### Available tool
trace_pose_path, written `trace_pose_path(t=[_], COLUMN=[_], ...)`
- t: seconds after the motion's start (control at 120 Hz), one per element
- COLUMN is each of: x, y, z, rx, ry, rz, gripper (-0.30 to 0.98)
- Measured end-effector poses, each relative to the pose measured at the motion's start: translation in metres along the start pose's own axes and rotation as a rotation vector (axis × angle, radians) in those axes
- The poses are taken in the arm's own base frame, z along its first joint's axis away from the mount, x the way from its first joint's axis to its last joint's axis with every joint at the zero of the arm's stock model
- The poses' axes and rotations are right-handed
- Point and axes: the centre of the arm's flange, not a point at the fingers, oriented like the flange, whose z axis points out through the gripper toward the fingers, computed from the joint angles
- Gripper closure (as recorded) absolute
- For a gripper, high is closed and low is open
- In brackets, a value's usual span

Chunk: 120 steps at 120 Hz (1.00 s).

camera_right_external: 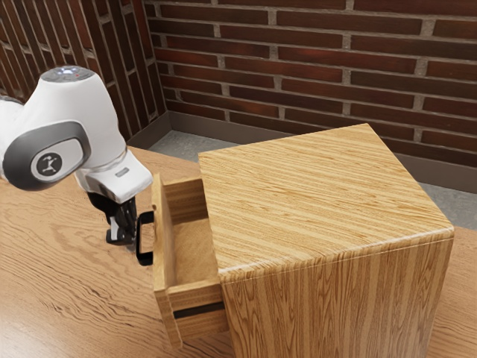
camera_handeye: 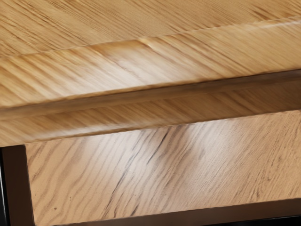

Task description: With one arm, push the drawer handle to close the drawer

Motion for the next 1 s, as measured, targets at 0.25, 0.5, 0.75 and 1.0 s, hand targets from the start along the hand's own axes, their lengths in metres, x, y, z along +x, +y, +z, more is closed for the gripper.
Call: trace_pose_path(t=[0.25, 0.5, 0.75, 1.0], x=[0.030, 0.059, 0.088, 0.053], y=[-0.004, -0.007, -0.008, -0.035], z=[0.003, 0.000, -0.015, -0.023], rx=[-0.002, -0.001, 0.012, 0.002], ry=[0.015, 0.037, 0.070, 0.047], rz=[0.016, 0.027, 0.045, -0.061], gripper=[0.78, 0.79, 0.74, 0.78])
